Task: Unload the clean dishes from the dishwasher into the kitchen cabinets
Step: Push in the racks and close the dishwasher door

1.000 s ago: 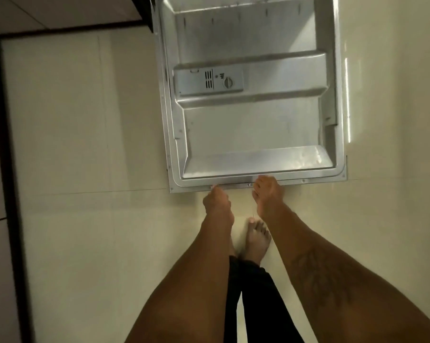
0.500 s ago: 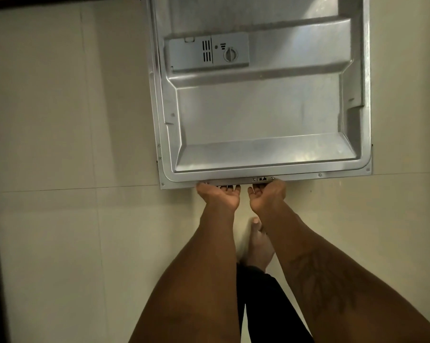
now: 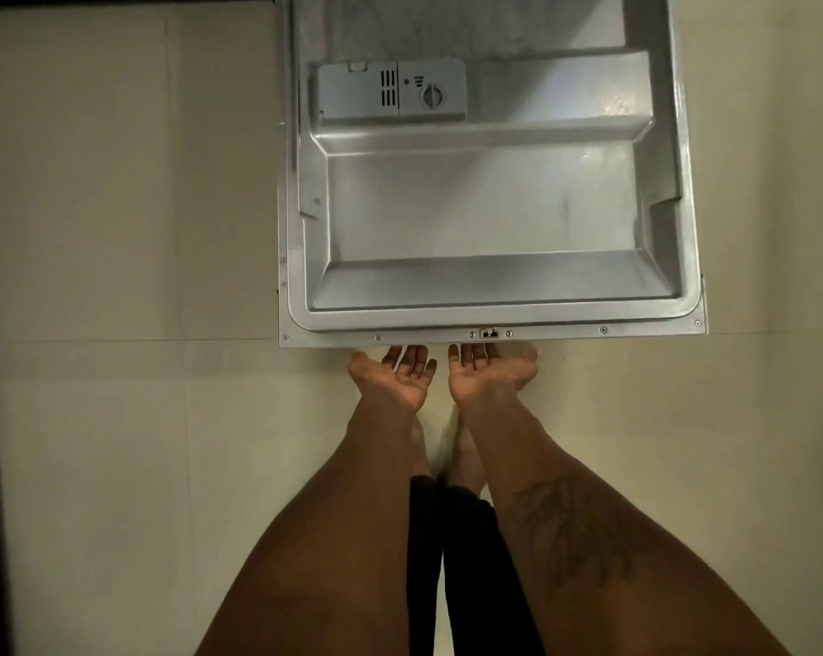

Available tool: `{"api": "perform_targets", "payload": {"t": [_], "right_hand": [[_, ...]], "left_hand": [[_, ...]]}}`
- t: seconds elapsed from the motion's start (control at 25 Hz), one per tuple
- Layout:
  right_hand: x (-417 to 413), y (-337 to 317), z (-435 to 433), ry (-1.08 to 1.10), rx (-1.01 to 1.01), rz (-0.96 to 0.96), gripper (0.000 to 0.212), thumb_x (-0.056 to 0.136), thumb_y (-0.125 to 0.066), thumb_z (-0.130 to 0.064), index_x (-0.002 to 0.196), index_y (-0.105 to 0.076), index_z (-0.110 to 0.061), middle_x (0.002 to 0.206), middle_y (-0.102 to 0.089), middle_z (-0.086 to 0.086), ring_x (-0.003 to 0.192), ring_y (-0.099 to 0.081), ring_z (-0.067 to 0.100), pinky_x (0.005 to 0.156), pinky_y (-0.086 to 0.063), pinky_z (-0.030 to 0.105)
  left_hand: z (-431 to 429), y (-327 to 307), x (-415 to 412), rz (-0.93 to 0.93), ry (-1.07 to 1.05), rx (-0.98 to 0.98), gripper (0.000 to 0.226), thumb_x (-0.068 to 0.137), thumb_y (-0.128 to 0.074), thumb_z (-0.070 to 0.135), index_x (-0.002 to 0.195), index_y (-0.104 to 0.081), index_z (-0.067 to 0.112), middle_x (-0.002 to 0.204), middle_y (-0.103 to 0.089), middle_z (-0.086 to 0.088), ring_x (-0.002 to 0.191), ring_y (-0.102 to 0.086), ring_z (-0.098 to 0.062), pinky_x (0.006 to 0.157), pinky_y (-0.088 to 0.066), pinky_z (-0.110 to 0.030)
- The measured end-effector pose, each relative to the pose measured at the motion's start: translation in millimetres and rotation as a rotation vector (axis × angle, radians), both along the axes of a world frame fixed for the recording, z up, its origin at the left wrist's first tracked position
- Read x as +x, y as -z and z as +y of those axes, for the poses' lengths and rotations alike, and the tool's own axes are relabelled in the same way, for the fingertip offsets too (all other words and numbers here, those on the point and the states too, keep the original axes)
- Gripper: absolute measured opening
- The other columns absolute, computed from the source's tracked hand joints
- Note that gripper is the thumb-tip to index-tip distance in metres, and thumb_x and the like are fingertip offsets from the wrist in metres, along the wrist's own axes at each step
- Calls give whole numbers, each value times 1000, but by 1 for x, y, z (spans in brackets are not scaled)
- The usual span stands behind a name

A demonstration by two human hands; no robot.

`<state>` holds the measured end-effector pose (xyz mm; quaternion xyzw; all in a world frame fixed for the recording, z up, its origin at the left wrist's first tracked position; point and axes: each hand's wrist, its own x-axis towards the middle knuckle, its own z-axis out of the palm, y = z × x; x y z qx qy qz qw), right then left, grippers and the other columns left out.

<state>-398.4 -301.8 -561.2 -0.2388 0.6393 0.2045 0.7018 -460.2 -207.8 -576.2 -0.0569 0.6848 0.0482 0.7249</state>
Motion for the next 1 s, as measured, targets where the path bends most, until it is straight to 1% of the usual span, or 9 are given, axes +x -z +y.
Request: {"api": "perform_targets", "payload": {"t": [0.08,0.2,0.36,0.52,0.6,0.72,0.8,0.92,1.0], "right_hand": [[3,-21,-5,28,-38,1,69,95,-40,-66,129,-56,-8,129,-58,14,118,-58,31,111,-41,49],[12,-64,-8,-8,-22,3,60,99,-35,-59,126,-57,-9,127,-57,17,113,-58,32,111,-41,50],[21,-127,-3,-46,-1,-11,57,100,-31,-56,122,-60,-12,124,-57,18,113,-59,31,111,-40,47],[42,-177,11,-87,-14,-31,49,97,-42,-53,118,-63,-14,118,-58,11,103,-58,24,107,-45,40],[50,-199,17,-55,13,-86,52,96,-44,-54,120,-63,-12,118,-60,12,103,-59,24,106,-45,39],[61,-230,22,2,83,-183,57,97,-45,-55,119,-64,-6,123,-62,15,110,-60,28,108,-44,42],[70,-246,25,51,138,-235,60,97,-47,-56,122,-63,-4,124,-62,15,114,-60,31,111,-42,45],[93,-263,30,119,213,-359,60,98,-44,-55,132,-58,-8,130,-61,15,120,-57,33,114,-36,51],[106,-273,33,131,269,-418,61,98,-38,-56,137,-54,-12,135,-57,17,122,-54,36,115,-31,58]], "left_hand": [[-2,-31,6,-11,-26,-2,55,97,-34,54,120,-54,9,128,-56,-20,110,-58,-34,107,-38,-57],[-4,-82,22,-60,-91,17,53,95,-40,54,124,-53,11,128,-54,-19,114,-56,-36,106,-40,-57],[-11,-139,44,-157,-154,27,73,91,-39,65,142,-42,13,141,-45,-20,129,-45,-39,112,-33,-51],[-12,-185,56,-250,-228,70,89,85,-41,77,142,-45,10,144,-44,-21,135,-41,-37,118,-26,-51],[-10,-206,65,-293,-247,89,97,81,-41,82,144,-43,9,146,-41,-21,137,-39,-37,118,-25,-53],[-4,-242,87,-337,-233,138,105,77,-34,89,149,-39,12,150,-40,-20,139,-36,-40,117,-24,-59],[-1,-262,101,-373,-261,191,109,73,-33,92,150,-36,15,151,-41,-18,140,-36,-40,114,-25,-61],[3,-280,120,-420,-331,293,108,68,-36,95,149,-39,22,149,-45,-15,136,-42,-40,110,-28,-66],[5,-294,131,-420,-333,354,105,71,-32,95,149,-38,25,149,-45,-14,135,-44,-38,110,-32,-64]]}}
